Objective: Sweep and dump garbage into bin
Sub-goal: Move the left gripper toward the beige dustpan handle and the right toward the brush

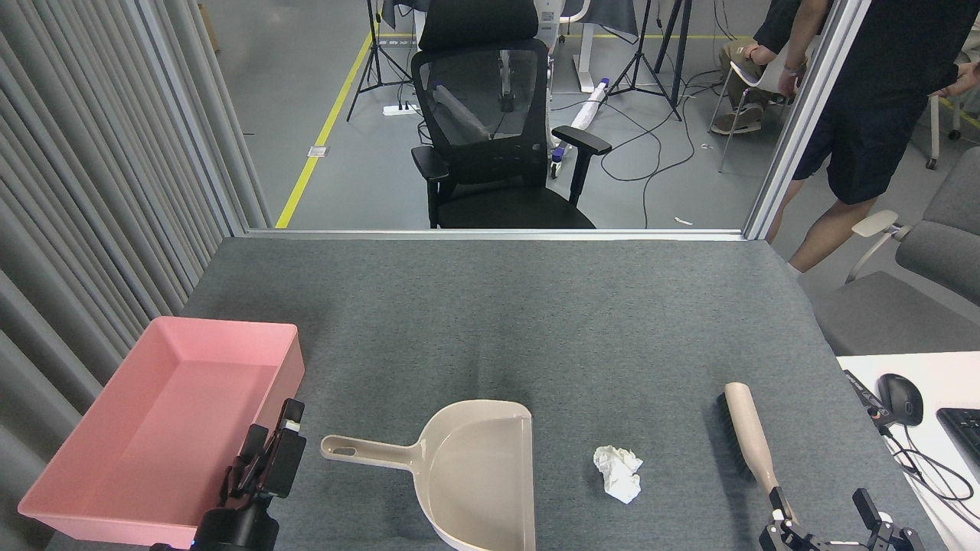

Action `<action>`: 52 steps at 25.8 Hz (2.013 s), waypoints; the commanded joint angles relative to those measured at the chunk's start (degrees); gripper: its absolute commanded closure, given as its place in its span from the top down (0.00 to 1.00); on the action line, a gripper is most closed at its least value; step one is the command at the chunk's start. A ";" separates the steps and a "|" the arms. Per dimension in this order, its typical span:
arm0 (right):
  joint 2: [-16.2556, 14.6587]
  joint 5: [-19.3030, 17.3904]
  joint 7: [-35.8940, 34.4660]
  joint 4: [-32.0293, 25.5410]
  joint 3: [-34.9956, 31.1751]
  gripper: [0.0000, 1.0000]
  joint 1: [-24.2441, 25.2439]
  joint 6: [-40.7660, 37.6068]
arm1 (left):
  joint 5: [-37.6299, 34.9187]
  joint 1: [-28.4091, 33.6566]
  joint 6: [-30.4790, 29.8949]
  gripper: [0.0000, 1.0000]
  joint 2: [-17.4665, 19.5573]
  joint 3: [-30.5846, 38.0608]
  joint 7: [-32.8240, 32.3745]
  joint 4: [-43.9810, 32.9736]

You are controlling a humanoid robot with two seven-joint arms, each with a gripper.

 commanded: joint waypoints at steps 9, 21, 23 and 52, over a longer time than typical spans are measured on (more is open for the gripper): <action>0.23 -0.32 -0.31 1.29 -0.46 1.00 2.28 -0.22 | 18.78 0.24 -0.73 1.00 0.06 -0.01 -3.70 0.09; -0.12 -0.32 -0.93 4.10 -0.55 1.00 2.46 0.13 | 18.61 0.59 -0.73 0.99 0.32 -0.80 -3.26 3.17; -0.30 -0.32 -1.11 4.46 -0.55 1.00 2.46 0.13 | 18.61 0.77 -0.82 0.99 0.32 -0.80 -3.26 4.05; -1.44 -0.32 -1.37 9.11 -0.28 1.00 1.14 0.22 | 18.61 1.65 -5.56 0.99 0.32 -3.00 -2.74 14.86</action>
